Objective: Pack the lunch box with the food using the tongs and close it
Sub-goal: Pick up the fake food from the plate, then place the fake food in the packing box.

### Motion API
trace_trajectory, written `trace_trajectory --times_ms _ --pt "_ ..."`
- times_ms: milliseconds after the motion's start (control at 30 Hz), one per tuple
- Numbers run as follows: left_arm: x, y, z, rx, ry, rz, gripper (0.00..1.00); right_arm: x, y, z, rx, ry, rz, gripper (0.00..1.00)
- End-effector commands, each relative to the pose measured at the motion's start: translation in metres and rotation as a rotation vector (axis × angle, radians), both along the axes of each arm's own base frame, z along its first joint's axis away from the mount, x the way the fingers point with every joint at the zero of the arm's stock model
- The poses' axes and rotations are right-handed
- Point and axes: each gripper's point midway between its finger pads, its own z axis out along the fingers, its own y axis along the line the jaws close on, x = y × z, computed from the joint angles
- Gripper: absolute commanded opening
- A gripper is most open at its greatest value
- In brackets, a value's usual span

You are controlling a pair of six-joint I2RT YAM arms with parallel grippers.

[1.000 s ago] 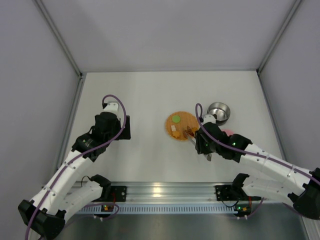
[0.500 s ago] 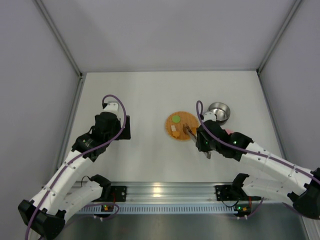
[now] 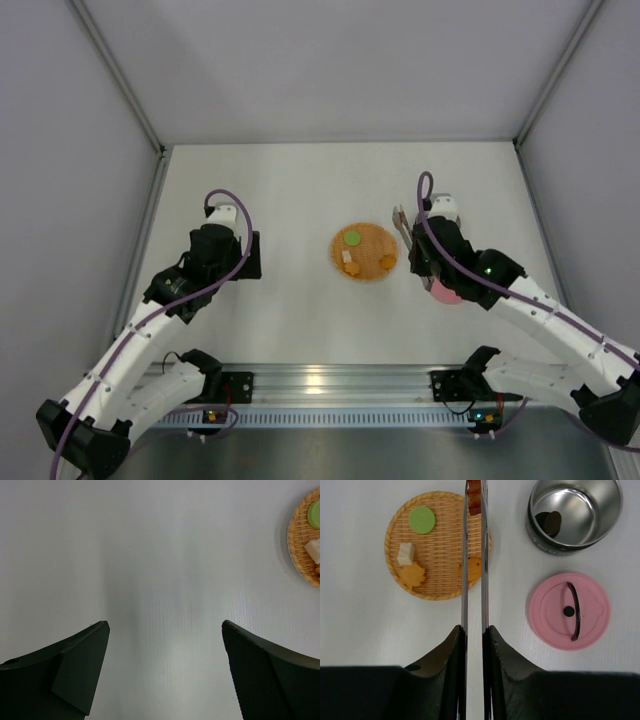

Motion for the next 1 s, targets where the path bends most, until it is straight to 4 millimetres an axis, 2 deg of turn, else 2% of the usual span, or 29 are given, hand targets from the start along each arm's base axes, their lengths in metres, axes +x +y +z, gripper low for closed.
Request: trace_trajectory --times_ms 0,233,800,967 --pt "0.002 -0.003 0.002 -0.015 -0.016 -0.002 0.99 0.011 -0.037 0.014 -0.021 -0.04 -0.11 0.19" --pt "0.002 -0.003 0.002 -0.015 -0.016 -0.002 0.99 0.021 -0.073 0.011 0.005 -0.049 -0.207 0.2" --pt "0.002 -0.003 0.002 -0.014 -0.018 -0.001 0.99 0.027 -0.085 -0.018 -0.019 0.005 -0.235 0.27" --pt "0.002 -0.003 0.002 -0.015 -0.019 -0.004 0.99 0.028 -0.084 -0.018 -0.015 0.005 -0.232 0.38"
